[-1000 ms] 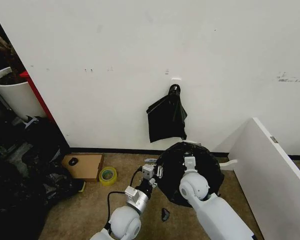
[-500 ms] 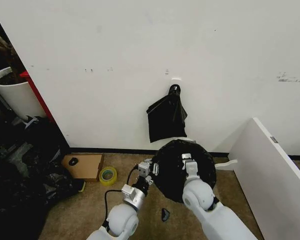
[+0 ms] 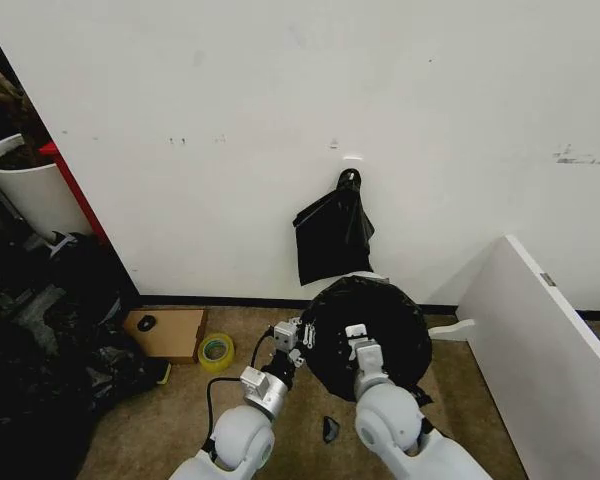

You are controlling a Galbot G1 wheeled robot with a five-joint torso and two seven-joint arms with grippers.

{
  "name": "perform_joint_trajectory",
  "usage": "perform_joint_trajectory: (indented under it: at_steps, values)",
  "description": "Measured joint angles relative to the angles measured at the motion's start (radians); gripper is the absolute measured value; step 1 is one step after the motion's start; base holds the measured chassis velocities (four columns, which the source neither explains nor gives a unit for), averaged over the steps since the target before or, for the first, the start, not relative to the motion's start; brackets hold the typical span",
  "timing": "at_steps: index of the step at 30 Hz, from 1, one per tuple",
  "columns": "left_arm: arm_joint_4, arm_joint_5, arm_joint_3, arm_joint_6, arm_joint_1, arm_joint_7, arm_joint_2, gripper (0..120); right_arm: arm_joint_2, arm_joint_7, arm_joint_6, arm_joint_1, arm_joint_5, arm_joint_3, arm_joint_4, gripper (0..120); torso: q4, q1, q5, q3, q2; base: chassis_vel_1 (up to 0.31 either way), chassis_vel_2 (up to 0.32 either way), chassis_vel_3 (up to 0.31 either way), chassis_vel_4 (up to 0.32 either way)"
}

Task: Place the garbage bag over the trash bin.

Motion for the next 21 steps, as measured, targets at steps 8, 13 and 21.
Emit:
perform_joint_trajectory:
  at_steps: [8, 13, 21]
  values:
    - [-0.004, 0.037, -0.006, -0.03, 0.011, 0.011, 0.01, 1, 0.006, 0.022, -0.014, 0.032, -0.088, 0.019, -0.071, 0, 0.0, 0.0, 0.0001, 0.0, 0.0, 0.0, 0.0, 0.0, 0.0]
    - [0.004, 0.036, -0.006, -0.03, 0.004, 0.005, 0.005, 1, -0.003, 0.014, 0.01, 0.024, -0.087, 0.051, -0.055, 0, -0.0001, 0.0, 0.0002, 0.0, 0.0, 0.0, 0.0, 0.0, 0.0]
    - [0.043, -0.051, -0.021, 0.012, -0.036, -0.023, -0.013, 1, -0.043, -0.138, 0.286, -0.051, -0.104, 0.08, 0.051, 0, 0.0, 0.0, 0.0002, 0.0, 0.0, 0.0, 0.0, 0.0, 0.0]
